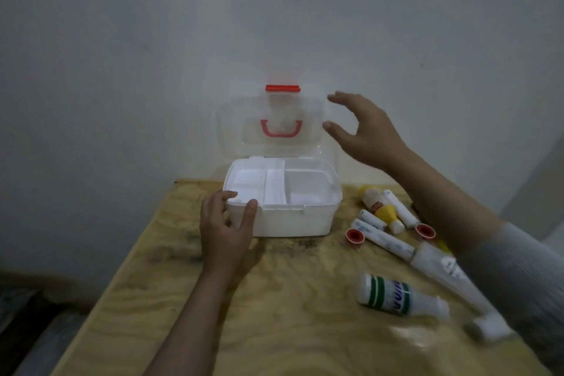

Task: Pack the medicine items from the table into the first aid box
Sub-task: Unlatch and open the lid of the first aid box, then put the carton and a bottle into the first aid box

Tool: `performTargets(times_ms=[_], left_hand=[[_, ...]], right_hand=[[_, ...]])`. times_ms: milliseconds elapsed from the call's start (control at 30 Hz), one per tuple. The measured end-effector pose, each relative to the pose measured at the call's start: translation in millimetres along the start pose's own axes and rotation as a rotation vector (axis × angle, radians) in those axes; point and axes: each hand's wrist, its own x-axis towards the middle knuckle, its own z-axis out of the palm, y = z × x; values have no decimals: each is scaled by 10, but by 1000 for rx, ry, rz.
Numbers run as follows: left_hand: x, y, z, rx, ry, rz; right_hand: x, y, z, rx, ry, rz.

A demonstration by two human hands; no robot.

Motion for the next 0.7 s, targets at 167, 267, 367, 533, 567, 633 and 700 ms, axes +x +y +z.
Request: performTargets(times_ms=[167,267,367,533,567,633,700], left_hand=[[-7,13,9,35,-8,-6],[-17,27,4,47,-20,-6],[-28,36,8,58,-29,-16],[-58,54,-1,73,-55,-11],[-62,58,-4,74,-63,-14],[-64,57,-7,73,-71,0],[-63,58,-8,75,-77,13]], right_hand=[[-1127,33,-531,-10,-199,276],[-1789,215,-631,-11,-216,431],[-2265,327,-587,27,-230,559],[-2573,335,-426,63,-234,618],[-2587,332,-399,71,-229,628],[-2599,339,-354,72,-193,639],[-2594,357,-330,84,-151,659]])
